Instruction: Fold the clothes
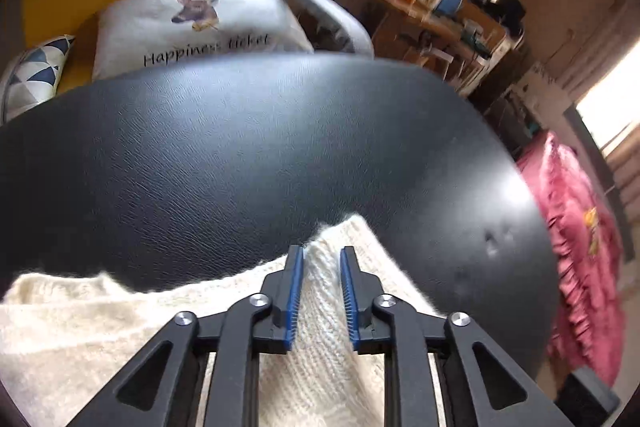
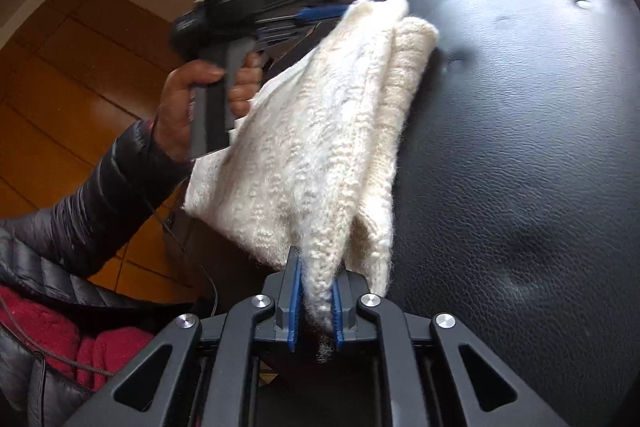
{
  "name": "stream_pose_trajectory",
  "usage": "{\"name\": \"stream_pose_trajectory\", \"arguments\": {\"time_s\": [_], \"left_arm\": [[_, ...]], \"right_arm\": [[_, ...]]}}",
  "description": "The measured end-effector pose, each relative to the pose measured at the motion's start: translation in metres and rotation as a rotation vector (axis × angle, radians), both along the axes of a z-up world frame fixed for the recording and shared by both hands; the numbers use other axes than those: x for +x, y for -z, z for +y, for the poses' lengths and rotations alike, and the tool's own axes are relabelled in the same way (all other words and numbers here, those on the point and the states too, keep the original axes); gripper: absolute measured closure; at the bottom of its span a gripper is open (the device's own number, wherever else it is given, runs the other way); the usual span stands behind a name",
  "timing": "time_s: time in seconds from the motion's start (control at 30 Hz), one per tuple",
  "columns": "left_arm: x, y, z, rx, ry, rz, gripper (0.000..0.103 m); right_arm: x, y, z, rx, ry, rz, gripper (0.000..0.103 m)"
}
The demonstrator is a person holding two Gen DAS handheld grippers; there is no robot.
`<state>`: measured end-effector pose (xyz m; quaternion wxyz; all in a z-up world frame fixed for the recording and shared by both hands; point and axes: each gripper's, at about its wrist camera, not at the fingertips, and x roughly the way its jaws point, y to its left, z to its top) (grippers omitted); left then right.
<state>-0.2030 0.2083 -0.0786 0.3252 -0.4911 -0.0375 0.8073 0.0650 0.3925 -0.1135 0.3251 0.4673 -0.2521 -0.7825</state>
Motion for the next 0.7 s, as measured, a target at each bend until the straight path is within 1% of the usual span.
{"name": "stream_pose_trajectory", "arguments": {"time_s": [0.03,0.07,0.1,0.17,0.2,0.27,0.33,0.4,0.5,0.57,0.6,0.63,0.67,0.7], "left_arm": [[0.003,-0.009,-0.01,0.025,-0.013,0.016,0.076],[0.007,-0.017,-0.022,0.05,-0.024,0.029,0.068],[0.011,-0.025,-0.034,0.068,-0.033,0.046,0.061],[0.024,-0.037,-0.057,0.081,-0.044,0.09,0.057],[0.032,-0.041,-0.069,0.072,-0.044,0.117,0.055],[0.053,-0.046,-0.096,0.059,-0.051,0.153,0.053],[0.074,-0.046,-0.121,0.044,-0.062,0.183,0.053],[0.093,-0.042,-0.143,0.015,-0.081,0.206,0.052],[0.114,-0.034,-0.176,-0.014,-0.135,0.231,0.052],[0.119,-0.026,-0.199,-0.034,-0.196,0.239,0.052],[0.119,-0.017,-0.21,-0.047,-0.226,0.227,0.051],[0.12,-0.009,-0.222,-0.059,-0.256,0.215,0.05],[0.12,0.0,-0.233,-0.072,-0.286,0.202,0.048],[0.121,0.008,-0.245,-0.084,-0.316,0.19,0.048]], "right_arm": [[0.002,-0.005,0.002,0.023,0.013,0.008,0.087],[0.004,-0.014,0.003,0.064,0.025,0.033,0.084],[0.006,-0.023,0.003,0.108,0.039,0.06,0.074],[0.006,-0.044,0.006,0.202,0.076,0.116,0.073],[0.002,-0.054,0.008,0.237,0.093,0.149,0.073],[-0.007,-0.072,0.008,0.304,0.123,0.215,0.073],[-0.023,-0.087,-0.023,0.351,0.122,0.275,0.073],[-0.04,-0.097,-0.05,0.4,0.106,0.313,0.073],[-0.065,-0.09,-0.097,0.494,0.078,0.324,0.073],[-0.081,-0.078,-0.113,0.633,0.092,0.287,0.073],[-0.09,-0.069,-0.121,0.712,0.102,0.263,0.074],[-0.097,-0.059,-0.125,0.773,0.113,0.239,0.076],[-0.101,-0.046,-0.12,0.796,0.129,0.216,0.076],[-0.103,-0.036,-0.113,0.783,0.151,0.196,0.076]]}}
